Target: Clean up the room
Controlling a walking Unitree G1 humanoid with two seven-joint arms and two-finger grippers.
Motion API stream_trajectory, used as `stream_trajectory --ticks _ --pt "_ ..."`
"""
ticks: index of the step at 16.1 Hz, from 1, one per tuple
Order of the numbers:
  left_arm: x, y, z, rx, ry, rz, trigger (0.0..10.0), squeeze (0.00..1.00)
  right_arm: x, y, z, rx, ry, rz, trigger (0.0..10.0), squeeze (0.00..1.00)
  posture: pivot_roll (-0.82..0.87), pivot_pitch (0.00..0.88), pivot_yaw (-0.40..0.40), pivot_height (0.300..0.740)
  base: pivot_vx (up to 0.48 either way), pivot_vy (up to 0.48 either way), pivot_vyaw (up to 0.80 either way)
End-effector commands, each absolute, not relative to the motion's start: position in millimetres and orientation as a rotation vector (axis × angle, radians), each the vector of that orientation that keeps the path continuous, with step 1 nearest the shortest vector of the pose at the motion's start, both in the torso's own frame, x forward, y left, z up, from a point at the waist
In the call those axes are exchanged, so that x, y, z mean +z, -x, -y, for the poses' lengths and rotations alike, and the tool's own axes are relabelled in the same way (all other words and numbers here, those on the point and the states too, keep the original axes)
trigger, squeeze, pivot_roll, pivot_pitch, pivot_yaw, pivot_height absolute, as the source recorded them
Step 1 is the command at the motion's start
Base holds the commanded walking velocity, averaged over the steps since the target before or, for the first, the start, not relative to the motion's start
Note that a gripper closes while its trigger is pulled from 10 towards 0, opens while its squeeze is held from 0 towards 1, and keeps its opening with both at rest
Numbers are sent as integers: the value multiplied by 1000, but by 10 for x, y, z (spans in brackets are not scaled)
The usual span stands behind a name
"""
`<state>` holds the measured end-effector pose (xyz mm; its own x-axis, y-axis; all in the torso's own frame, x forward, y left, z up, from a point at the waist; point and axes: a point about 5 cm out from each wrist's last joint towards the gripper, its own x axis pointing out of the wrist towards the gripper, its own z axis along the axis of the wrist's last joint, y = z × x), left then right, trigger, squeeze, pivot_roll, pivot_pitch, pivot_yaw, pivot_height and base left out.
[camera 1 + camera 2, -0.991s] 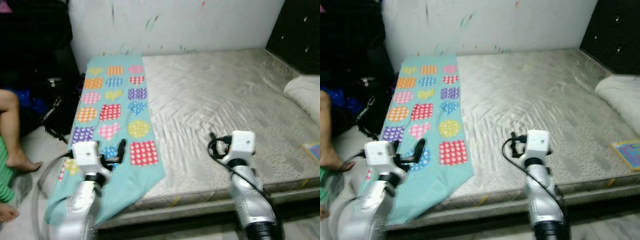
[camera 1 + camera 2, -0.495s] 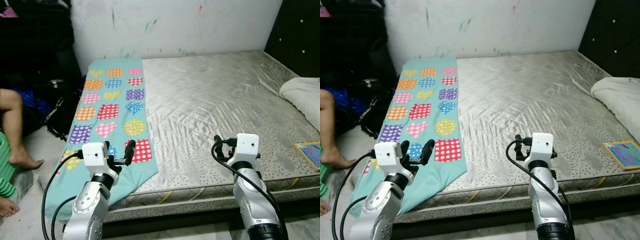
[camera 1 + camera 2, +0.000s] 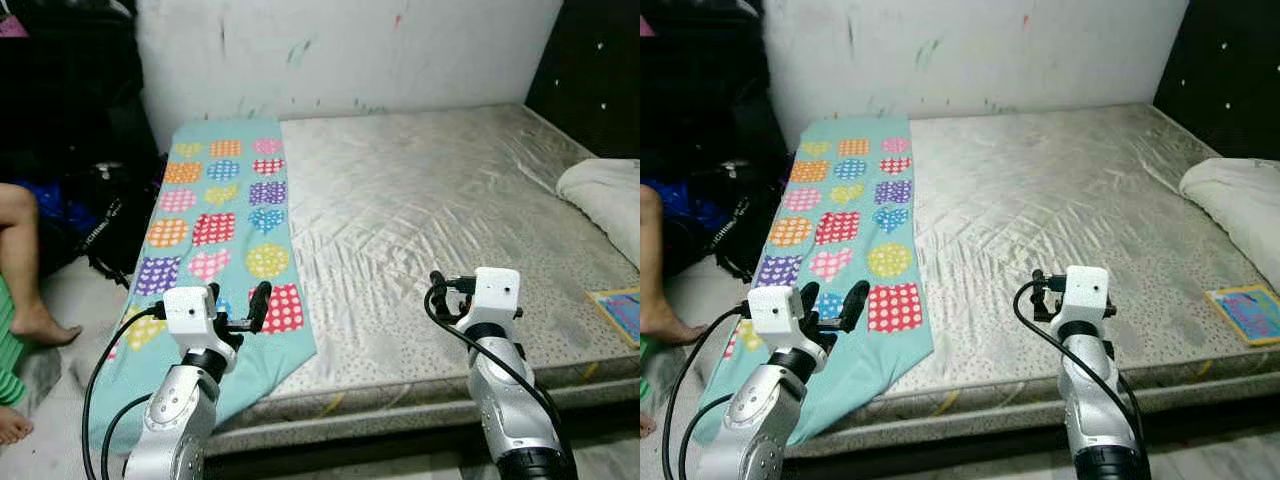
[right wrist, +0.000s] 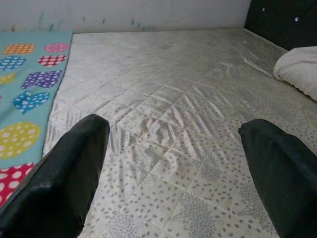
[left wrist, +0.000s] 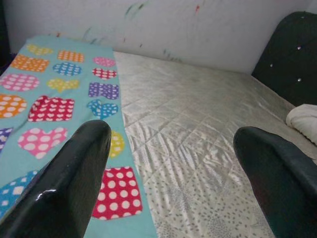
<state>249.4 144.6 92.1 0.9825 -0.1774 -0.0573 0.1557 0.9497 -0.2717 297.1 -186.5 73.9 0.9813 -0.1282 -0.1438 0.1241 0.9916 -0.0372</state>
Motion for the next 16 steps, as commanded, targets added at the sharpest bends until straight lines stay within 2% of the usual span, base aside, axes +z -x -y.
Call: stream_trajectory --ticks 1,5,8,16 --pt "967 -2492 -1470 -172 265 -60 10000 0 751 -2987 1827 -117 30 -145 10000 0 -94 0 20 740 270 0 0" --pt "959 -2492 -1467 -173 262 -65 10000 0 734 -2979 1828 -115 35 -152 10000 0 -94 0 22 740 263 0 0" --pt "948 -2491 -1468 -171 257 -73 10000 0 727 -2976 1828 -114 37 -155 10000 0 -94 0 22 740 0 0 0" --pt "944 -2487 -1453 -180 257 -69 10000 0 719 -2985 1829 -109 47 -158 10000 0 -94 0 18 740 304 0 0"
